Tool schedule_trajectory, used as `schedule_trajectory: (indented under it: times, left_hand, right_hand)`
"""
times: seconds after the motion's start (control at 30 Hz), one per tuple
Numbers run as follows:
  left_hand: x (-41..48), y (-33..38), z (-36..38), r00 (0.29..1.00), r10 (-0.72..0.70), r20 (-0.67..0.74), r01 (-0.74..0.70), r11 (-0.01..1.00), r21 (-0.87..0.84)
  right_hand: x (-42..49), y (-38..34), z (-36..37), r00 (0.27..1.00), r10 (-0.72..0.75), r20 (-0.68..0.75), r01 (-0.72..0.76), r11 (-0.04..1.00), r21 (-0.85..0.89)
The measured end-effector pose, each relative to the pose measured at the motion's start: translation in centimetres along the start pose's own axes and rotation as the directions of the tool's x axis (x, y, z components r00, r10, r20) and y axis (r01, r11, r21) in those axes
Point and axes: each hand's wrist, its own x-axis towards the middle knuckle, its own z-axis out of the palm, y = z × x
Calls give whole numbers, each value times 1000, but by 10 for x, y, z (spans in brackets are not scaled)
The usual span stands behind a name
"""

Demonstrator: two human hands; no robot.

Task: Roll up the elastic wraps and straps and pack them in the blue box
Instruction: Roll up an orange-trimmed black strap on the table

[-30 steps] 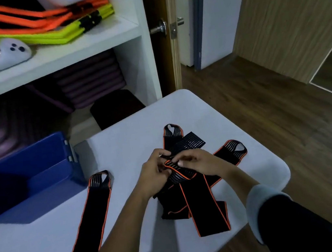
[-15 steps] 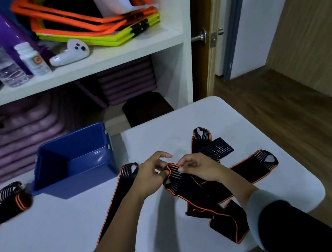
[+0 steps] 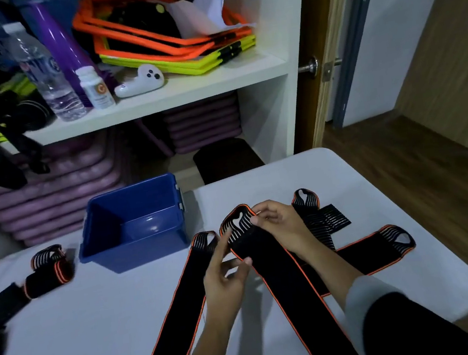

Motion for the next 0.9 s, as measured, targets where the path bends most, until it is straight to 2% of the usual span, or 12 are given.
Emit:
schedule_trajectory:
  times: [0.1, 0.2, 0.37, 0.43, 0.67, 0.9]
  left_hand:
    - [6, 6, 1, 997, 29, -74, -21, 995, 97]
    - [13, 15, -6, 993, 32, -116, -18, 993, 120]
    - [24, 26, -37, 991, 91, -101, -77, 988, 135]
    - [31, 33, -54, 984, 158, -81, -141, 974, 179]
    - [48, 64, -111, 962, 273, -14, -264, 941, 214]
    - [43, 103, -171, 889, 442, 122, -458, 860, 226]
  right_hand:
    - [-2, -3, 12, 999, -19, -27, 20, 999, 39]
    - [-6, -7, 16, 998, -53, -29, 55, 997, 57]
    - [-13, -17, 23, 975, -106, 198, 123, 989, -79]
    - [-14, -24, 33, 969, -110, 222, 141, 982, -130]
    - [-20, -66, 81, 963, -263, 65, 270, 954, -128]
    - [-43, -110, 128, 941, -336, -46, 327, 934, -142]
